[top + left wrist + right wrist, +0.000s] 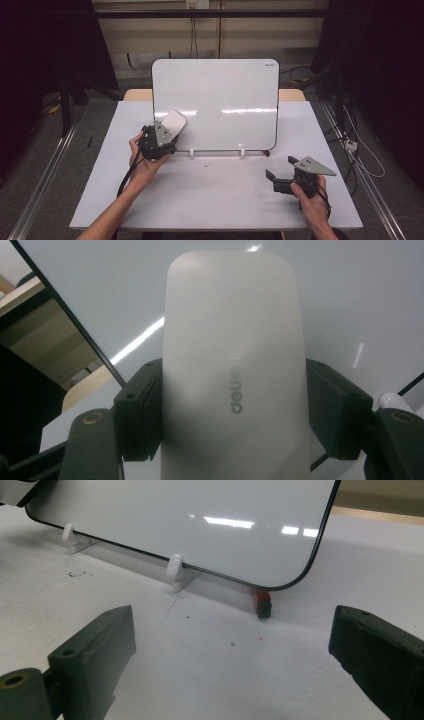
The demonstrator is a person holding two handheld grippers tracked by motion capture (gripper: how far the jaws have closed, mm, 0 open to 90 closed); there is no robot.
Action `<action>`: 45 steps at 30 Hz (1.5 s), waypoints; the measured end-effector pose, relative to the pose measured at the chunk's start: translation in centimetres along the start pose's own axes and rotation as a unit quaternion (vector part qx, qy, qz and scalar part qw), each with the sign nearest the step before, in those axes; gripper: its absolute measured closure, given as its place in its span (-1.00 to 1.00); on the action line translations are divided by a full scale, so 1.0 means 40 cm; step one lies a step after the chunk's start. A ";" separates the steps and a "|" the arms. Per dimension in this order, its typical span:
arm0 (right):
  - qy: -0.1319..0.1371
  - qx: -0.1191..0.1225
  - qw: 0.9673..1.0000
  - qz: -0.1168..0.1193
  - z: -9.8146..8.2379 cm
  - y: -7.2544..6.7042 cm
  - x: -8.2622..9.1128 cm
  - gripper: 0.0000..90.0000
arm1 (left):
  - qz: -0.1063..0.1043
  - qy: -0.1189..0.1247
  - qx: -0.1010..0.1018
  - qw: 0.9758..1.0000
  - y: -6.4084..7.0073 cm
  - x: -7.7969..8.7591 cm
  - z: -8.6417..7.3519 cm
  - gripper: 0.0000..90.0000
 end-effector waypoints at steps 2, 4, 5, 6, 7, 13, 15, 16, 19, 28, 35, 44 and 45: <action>-0.001 -0.001 1.000 0.000 -0.001 0.001 0.000 -0.89 | 0.002 0.002 0.002 1.000 0.001 -0.002 0.000 -0.31; -0.001 0.000 1.000 0.000 0.000 0.000 0.000 -0.89 | 0.001 -0.002 -0.002 1.000 0.001 -0.002 -0.001 -0.31; -0.001 0.000 1.000 0.000 -0.001 0.000 0.000 -0.89 | 0.001 -0.003 -0.003 1.000 0.001 -0.004 -0.002 -0.31; -0.002 -0.001 1.000 0.000 -0.001 -0.001 -0.001 -0.89 | 0.004 -0.003 0.000 1.000 0.000 -0.007 -0.003 -0.31; -0.001 0.000 1.000 0.000 -0.001 -0.001 -0.001 -0.89 | 0.003 -0.005 0.000 1.000 0.001 -0.011 -0.006 -0.31; -0.002 0.000 1.000 -0.001 -0.001 0.000 -0.002 -0.89 | 0.007 -0.007 -0.002 1.000 0.001 -0.016 -0.008 -0.31; -0.002 0.000 1.000 -0.001 -0.001 0.001 -0.002 -0.89 | 0.010 -0.012 -0.005 1.000 0.001 -0.015 -0.009 -0.31; -0.002 0.000 1.000 -0.001 -0.001 0.001 -0.002 -0.89 | 0.013 -0.013 -0.007 1.000 0.002 -0.016 -0.009 -0.31; -0.001 0.001 1.000 0.000 0.000 -0.002 -0.001 -0.89 | 0.011 -0.013 -0.005 1.000 0.002 -0.015 -0.009 -0.31; -0.002 0.001 1.000 0.000 -0.001 -0.002 -0.002 -0.89 | -0.001 -0.014 -0.003 1.000 0.007 -0.009 -0.006 -0.40; -0.003 0.000 1.000 0.001 -0.002 -0.002 -0.003 -0.89 | -0.015 -0.009 0.012 1.000 0.011 -0.011 -0.004 -0.56; -0.004 0.003 1.000 0.001 -0.003 -0.003 -0.003 -0.89 | -0.037 -0.004 0.052 0.998 0.013 -0.005 0.000 -0.90; -0.004 0.000 1.000 0.001 -0.002 -0.003 -0.003 -0.89 | -0.044 -0.005 0.050 0.998 0.014 -0.001 0.000 -0.90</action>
Point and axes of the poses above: each handheld gripper's, and its own axes: x roughly backward along the jaws, z roughly out of its top, y roughly to its right, the point moved 10 cm from there along -x, roughly forward along the jaws, and after that the axes turned 8 degrees about -z, right-handed, at the moved point
